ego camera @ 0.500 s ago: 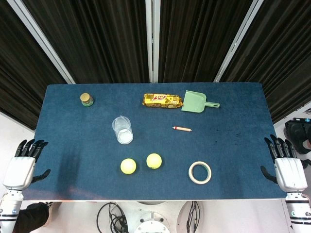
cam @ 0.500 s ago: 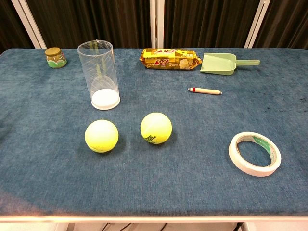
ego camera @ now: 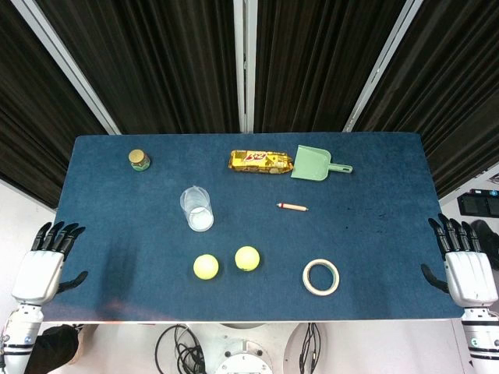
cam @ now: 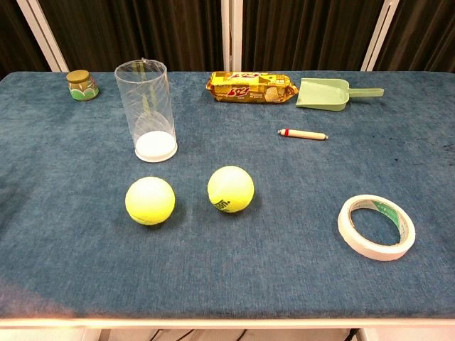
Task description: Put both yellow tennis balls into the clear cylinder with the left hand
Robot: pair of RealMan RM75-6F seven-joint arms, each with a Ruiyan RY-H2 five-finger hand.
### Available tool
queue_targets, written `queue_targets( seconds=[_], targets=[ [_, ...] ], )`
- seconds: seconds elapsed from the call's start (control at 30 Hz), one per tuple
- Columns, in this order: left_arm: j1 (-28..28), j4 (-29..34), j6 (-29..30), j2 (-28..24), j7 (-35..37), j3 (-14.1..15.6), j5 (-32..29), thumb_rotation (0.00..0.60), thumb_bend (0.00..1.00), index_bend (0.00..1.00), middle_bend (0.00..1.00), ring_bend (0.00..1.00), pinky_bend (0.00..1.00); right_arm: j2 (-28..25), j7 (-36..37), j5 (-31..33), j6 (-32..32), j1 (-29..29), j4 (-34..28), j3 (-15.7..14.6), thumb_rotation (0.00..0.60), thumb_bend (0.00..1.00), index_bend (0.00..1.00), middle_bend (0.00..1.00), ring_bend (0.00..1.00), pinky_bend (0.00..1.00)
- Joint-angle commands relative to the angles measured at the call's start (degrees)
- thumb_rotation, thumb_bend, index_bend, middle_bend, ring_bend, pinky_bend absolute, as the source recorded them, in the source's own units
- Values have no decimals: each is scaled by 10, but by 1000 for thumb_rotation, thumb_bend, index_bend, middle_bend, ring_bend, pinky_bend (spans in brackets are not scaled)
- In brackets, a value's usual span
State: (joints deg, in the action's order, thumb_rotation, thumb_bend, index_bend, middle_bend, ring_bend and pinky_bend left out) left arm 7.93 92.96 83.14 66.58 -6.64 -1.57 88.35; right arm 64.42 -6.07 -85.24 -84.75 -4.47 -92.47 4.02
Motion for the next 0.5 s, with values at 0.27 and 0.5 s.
queue_targets(
  seconds=[0.27, 0.5],
  targets=[
    [39, -8, -37, 35, 33, 20, 66, 600, 159, 140, 104, 44, 79, 2, -1, 8, 5, 1, 5, -1, 600, 223, 0, 0, 0, 0],
    [83, 3, -84, 72, 41, 33, 112, 600, 158, 140, 104, 44, 144, 0, 13, 13, 7, 1, 10, 2, 600, 223, 0, 0, 0, 0]
  ],
)
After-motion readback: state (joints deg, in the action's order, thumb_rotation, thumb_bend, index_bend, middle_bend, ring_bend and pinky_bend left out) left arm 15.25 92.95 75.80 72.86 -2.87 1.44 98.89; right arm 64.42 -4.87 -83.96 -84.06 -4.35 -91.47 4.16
